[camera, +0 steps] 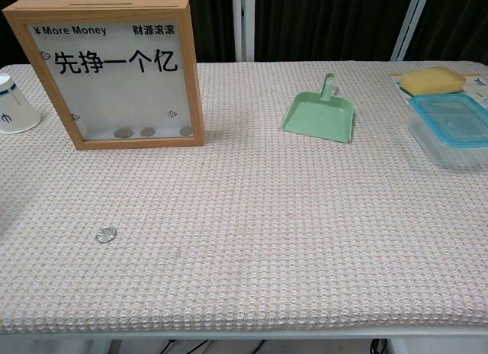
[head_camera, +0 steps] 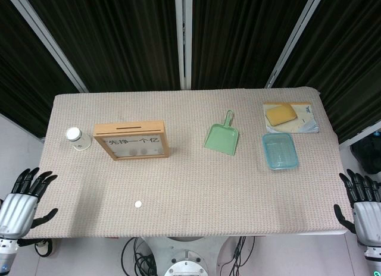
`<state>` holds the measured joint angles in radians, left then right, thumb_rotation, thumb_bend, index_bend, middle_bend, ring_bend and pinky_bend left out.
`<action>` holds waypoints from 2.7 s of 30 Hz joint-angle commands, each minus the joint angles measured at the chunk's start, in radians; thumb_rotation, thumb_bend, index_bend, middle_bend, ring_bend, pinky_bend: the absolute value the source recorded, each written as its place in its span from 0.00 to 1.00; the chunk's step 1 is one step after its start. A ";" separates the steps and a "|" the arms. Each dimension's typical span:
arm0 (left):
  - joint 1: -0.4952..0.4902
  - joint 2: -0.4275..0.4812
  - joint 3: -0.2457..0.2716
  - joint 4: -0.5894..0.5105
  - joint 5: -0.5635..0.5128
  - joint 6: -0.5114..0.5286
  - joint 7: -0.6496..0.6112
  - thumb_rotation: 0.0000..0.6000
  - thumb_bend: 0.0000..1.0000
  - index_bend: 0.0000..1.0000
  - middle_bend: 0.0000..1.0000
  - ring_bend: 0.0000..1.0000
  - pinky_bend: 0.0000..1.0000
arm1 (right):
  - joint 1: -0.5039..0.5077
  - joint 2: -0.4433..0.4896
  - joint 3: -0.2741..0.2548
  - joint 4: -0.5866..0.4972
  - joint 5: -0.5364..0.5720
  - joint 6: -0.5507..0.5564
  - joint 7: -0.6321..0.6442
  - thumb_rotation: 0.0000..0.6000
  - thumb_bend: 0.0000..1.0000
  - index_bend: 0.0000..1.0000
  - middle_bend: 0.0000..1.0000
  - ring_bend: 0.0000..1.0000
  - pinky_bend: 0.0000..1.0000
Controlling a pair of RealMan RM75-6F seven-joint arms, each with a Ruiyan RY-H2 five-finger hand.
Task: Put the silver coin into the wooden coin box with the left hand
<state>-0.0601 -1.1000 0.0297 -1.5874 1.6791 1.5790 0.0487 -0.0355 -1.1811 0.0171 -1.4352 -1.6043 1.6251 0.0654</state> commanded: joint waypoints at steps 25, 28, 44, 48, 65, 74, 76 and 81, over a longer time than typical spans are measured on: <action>-0.064 -0.106 0.051 0.019 0.096 -0.116 0.016 1.00 0.16 0.19 0.15 0.03 0.09 | 0.008 -0.003 0.004 -0.013 0.010 -0.019 -0.023 1.00 0.33 0.00 0.00 0.00 0.00; -0.087 -0.151 0.053 0.033 0.098 -0.157 0.014 1.00 0.16 0.19 0.15 0.03 0.09 | 0.005 -0.001 0.004 -0.011 0.011 -0.015 -0.019 1.00 0.33 0.00 0.00 0.00 0.00; -0.173 -0.374 0.046 0.178 0.056 -0.305 0.044 1.00 0.16 0.20 0.14 0.03 0.09 | -0.009 0.011 0.006 0.010 0.033 -0.012 0.020 1.00 0.33 0.00 0.00 0.00 0.00; -0.185 -0.427 0.040 0.222 0.050 -0.307 0.030 1.00 0.16 0.22 0.14 0.03 0.09 | -0.006 0.008 0.004 0.012 0.032 -0.021 0.019 1.00 0.33 0.00 0.00 0.00 0.00; -0.251 -0.531 0.056 0.322 0.048 -0.343 -0.086 1.00 0.26 0.35 0.14 0.03 0.09 | -0.004 0.006 0.007 0.018 0.037 -0.028 0.022 1.00 0.33 0.00 0.00 0.00 0.00; -0.261 -0.548 0.063 0.343 0.020 -0.361 -0.078 1.00 0.30 0.37 0.14 0.03 0.09 | -0.009 0.010 0.008 0.021 0.039 -0.021 0.037 1.00 0.33 0.00 0.00 0.00 0.00; -0.262 -0.551 0.065 0.347 0.015 -0.362 -0.080 1.00 0.30 0.37 0.14 0.03 0.09 | -0.009 0.010 0.008 0.023 0.040 -0.021 0.039 1.00 0.33 0.00 0.00 0.00 0.00; -0.264 -0.555 0.065 0.353 0.008 -0.356 -0.077 1.00 0.30 0.38 0.14 0.03 0.09 | -0.010 0.009 0.007 0.026 0.040 -0.023 0.042 1.00 0.33 0.00 0.00 0.00 0.00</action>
<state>-0.3237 -1.6553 0.0949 -1.2344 1.6876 1.2230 -0.0288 -0.0453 -1.1727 0.0244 -1.4089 -1.5638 1.6023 0.1070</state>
